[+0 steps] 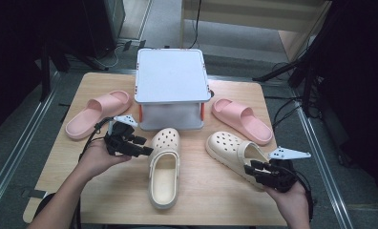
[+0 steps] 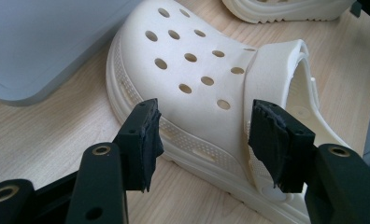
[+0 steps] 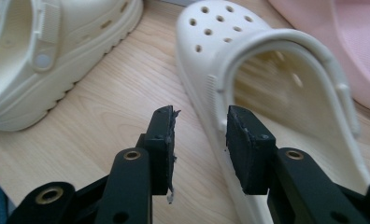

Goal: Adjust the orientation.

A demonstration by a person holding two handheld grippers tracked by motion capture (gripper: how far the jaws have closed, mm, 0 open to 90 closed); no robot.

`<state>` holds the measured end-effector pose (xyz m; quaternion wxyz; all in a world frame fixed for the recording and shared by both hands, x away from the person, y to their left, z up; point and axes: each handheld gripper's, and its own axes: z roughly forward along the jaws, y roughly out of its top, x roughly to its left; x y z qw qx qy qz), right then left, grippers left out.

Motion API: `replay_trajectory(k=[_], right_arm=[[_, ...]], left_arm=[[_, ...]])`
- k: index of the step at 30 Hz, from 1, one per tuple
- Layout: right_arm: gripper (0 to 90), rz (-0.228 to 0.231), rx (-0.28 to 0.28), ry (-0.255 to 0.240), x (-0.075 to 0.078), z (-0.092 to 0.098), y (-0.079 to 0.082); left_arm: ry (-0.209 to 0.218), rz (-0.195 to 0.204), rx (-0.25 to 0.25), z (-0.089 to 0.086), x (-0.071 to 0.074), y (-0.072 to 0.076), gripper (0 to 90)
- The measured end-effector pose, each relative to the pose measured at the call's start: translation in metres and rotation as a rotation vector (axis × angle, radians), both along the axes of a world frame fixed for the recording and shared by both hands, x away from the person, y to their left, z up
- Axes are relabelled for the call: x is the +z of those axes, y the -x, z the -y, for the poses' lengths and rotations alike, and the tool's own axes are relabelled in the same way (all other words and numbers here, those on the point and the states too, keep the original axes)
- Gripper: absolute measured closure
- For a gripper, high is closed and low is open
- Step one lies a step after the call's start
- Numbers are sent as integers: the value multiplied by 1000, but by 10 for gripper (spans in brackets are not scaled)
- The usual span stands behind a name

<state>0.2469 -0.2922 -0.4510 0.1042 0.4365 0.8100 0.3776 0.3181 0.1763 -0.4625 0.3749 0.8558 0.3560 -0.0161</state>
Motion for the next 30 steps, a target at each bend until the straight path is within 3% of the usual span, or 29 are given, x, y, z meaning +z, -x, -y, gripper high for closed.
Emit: replay_trajectory(k=[7, 15, 19, 23, 26, 28, 30], right_arm=[[607, -32, -18, 26, -12, 5, -14], [607, -62, 40, 51, -21, -10, -31], [641, -84, 76, 82, -26, -17, -40], [750, -91, 80, 92, -26, -20, -48], [774, -50, 78, 82, -17, -24, -50], [777, -76, 77, 22, -12, -25, -53], [778, -78, 70, 4, -7, -28, -54]], left_arm=[[-30, 8, -11, -1, -1, 2, 420], [-38, 28, 17, -10, -2, 13, 411], [-38, 32, 32, -15, -3, 19, 405], [-44, 30, 50, -21, -4, 25, 404], [-40, 33, 68, -25, -4, 30, 404], [-37, 32, 75, -27, -4, 32, 404], [-39, 32, 87, -31, -4, 35, 404]])
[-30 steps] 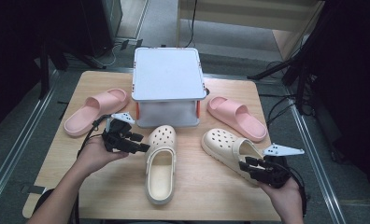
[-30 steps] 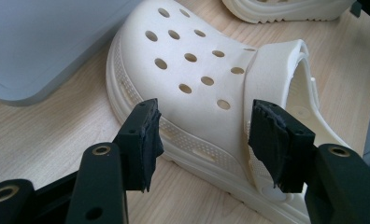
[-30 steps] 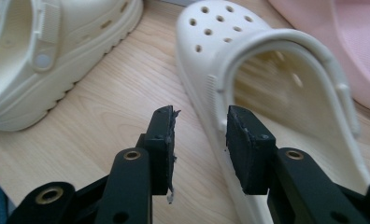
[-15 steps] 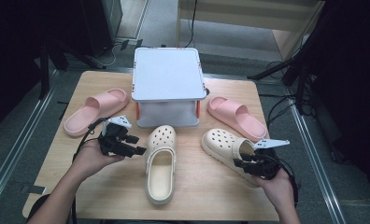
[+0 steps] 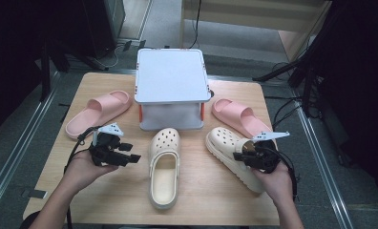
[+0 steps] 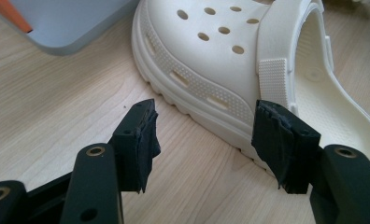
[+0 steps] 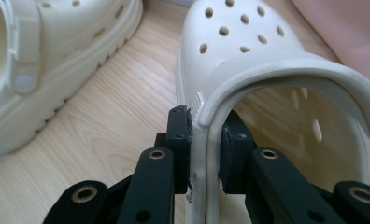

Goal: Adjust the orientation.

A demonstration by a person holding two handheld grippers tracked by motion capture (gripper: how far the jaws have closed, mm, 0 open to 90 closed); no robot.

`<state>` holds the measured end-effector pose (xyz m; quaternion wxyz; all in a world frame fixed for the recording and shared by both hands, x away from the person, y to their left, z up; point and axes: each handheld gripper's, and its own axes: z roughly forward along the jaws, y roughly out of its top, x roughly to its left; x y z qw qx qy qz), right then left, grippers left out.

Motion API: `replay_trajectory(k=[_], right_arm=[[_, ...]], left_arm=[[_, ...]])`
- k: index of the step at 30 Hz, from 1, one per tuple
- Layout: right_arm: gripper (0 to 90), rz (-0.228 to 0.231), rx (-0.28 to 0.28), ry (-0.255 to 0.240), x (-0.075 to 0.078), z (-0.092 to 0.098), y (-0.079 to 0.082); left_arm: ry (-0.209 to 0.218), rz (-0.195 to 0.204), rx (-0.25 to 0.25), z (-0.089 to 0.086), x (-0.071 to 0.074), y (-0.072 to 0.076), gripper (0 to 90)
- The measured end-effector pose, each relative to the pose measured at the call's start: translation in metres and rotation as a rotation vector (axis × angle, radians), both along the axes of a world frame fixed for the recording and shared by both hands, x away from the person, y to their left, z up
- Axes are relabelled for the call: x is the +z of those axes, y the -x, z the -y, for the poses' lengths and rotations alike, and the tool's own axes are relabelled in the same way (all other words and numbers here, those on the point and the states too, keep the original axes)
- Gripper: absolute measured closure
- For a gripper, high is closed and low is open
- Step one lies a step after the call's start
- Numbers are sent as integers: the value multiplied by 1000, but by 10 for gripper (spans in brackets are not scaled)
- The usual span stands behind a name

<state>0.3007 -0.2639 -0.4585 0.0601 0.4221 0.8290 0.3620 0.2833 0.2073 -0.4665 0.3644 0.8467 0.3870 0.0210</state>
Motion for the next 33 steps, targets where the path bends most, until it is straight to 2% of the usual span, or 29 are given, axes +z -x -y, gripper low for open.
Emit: replay_trajectory(k=[6, 13, 17, 23, 28, 33], right_arm=[[776, 45, 33, 1, 12, -20, 2], [776, 74, 44, 15, 13, -52, -2], [775, 70, 42, 30, 9, -66, -7], [774, 80, 40, 115, 2, -86, -6], [773, 56, 46, 116, -4, -100, -2], [745, 37, 63, 115, -8, -111, 2]], left_arm=[[6, 4, 25, -5, 0, 7, 405], [9, 8, 31, -2, -2, 14, 404], [-10, 21, 19, 3, -4, 16, 404], [4, 31, 12, 6, -6, 17, 425], [16, 14, -20, 10, -10, 16, 539], [12, 18, -37, 14, -10, 14, 553]])
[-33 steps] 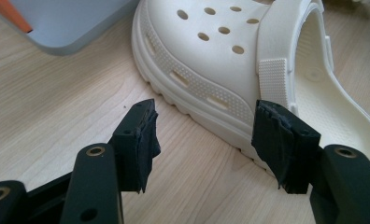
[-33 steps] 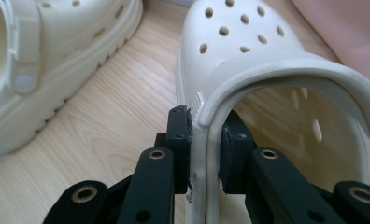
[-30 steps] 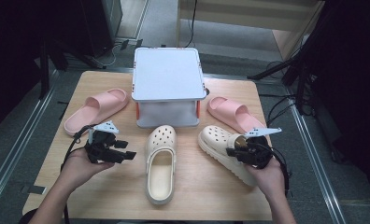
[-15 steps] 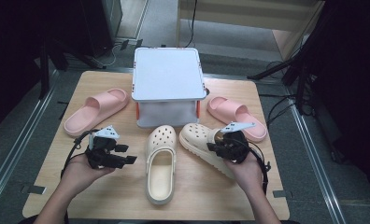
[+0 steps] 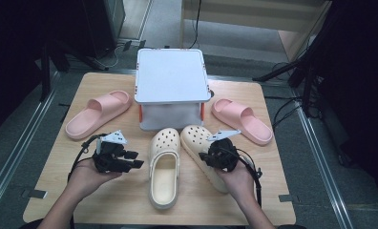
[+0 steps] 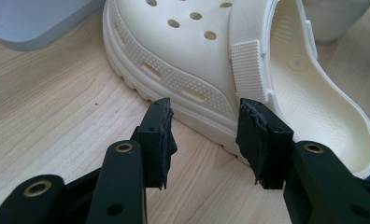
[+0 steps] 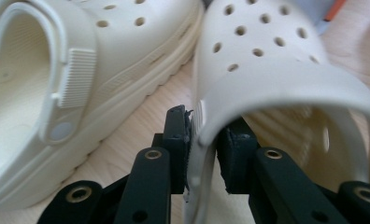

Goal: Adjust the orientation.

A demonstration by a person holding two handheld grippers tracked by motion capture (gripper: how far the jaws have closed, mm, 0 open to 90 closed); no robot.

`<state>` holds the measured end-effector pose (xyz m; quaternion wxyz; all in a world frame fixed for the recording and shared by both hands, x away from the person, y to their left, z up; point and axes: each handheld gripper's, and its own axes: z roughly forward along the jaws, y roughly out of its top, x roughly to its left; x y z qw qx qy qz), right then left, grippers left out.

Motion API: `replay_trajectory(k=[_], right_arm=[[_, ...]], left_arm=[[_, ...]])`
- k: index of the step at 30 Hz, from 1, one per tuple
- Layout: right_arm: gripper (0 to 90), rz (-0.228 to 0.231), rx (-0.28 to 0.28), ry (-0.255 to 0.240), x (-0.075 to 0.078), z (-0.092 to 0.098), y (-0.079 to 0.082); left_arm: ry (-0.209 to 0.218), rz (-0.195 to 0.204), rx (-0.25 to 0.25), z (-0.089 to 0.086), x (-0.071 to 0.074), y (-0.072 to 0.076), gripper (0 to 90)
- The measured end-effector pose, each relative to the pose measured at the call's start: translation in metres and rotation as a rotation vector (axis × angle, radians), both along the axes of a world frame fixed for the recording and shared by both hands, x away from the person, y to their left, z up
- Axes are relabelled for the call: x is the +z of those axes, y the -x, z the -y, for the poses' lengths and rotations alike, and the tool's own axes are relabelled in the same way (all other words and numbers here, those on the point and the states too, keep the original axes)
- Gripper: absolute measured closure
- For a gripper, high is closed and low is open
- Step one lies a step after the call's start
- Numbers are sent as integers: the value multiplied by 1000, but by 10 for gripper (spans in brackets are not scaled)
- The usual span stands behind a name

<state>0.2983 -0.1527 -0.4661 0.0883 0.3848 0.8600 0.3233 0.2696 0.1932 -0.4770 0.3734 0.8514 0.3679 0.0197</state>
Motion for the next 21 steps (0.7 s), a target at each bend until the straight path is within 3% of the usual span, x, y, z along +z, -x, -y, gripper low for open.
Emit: replay_trajectory(k=[9, 13, 14, 18, 21], right_arm=[[690, -22, 11, -42, -2, -13, 9], [663, -9, 28, -35, -2, -10, 10], [661, -15, 33, -54, -1, -7, 10], [727, -21, 48, -142, 8, 13, 12], [813, -8, 53, -158, 14, 26, 16]], left_arm=[[5, 0, -10, 4, -1, -5, 532], [1, 11, -16, 7, 0, -8, 517], [4, 12, -16, 7, 1, -9, 519], [4, 18, -20, 6, 0, -14, 538], [-13, 36, 0, 6, -1, -18, 554]])
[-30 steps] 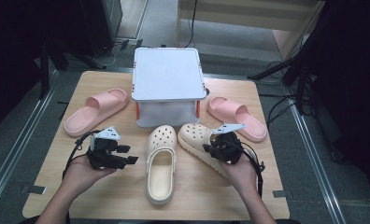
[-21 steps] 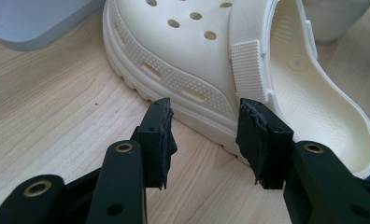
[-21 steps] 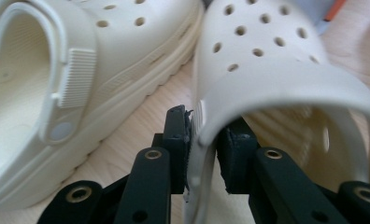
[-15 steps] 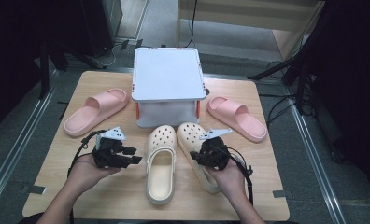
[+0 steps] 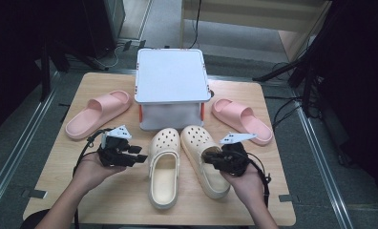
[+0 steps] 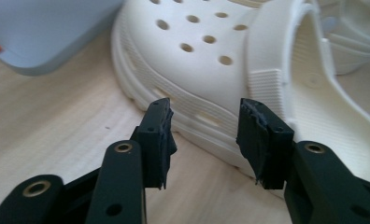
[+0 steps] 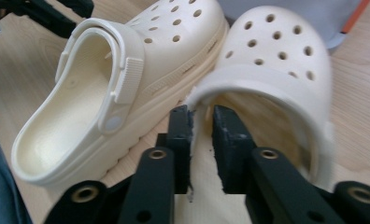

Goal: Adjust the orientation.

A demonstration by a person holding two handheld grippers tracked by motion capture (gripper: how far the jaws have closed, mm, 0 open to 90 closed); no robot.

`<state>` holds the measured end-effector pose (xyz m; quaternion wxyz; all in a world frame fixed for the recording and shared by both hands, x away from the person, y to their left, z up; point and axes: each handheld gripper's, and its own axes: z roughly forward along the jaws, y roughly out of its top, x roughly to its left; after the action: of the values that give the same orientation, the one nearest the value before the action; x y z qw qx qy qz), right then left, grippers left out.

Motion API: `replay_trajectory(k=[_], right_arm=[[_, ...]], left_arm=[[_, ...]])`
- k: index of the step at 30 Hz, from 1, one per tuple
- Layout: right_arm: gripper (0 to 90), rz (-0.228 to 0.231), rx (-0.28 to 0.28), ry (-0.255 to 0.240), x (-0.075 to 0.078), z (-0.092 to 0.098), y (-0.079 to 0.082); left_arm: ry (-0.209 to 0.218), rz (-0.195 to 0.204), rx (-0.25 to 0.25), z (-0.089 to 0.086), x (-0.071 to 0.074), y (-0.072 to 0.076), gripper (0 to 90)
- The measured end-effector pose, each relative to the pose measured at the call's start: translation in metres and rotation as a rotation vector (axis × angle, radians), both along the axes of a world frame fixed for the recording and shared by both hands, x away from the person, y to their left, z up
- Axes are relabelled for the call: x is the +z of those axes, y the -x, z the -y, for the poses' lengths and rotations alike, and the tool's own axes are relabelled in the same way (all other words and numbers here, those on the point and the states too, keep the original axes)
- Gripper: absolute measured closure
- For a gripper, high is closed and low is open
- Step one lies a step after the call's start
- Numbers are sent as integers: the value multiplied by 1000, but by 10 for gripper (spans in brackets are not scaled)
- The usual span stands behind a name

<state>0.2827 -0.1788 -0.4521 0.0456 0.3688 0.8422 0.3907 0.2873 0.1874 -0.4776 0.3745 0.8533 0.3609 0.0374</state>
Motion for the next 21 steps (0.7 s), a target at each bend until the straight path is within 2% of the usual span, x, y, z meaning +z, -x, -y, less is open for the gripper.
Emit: replay_trajectory(k=[2, 6, 7, 8, 11, 14, 15, 19, 21], right_arm=[[856, 9, -14, 3, 4, 11, 1], [866, 31, -69, -5, 7, 33, -5], [865, 32, -78, -4, 5, 37, -8], [862, 31, -93, 7, 2, 43, -13], [844, -13, -128, 43, -14, 54, -27], [835, -21, -126, 59, -21, 54, -36], [834, -21, -125, 67, -23, 53, -38], [842, -8, -109, 134, -29, 43, -40], [842, -13, -103, 127, -30, 42, -43]], left_arm=[[10, 7, 7, -1, 0, -2, 570], [18, -18, 5, -1, -2, -4, 642], [25, -31, -4, -2, -3, -5, 654], [35, -28, -6, -2, -3, -4, 681], [37, -29, -5, -3, -3, -3, 757], [29, -47, -8, -2, -7, -3, 790], [6, -57, -14, 0, -10, -4, 792], [-21, -69, -20, 4, -16, -4, 796], [-24, -71, -14, 6, -18, -4, 793]])
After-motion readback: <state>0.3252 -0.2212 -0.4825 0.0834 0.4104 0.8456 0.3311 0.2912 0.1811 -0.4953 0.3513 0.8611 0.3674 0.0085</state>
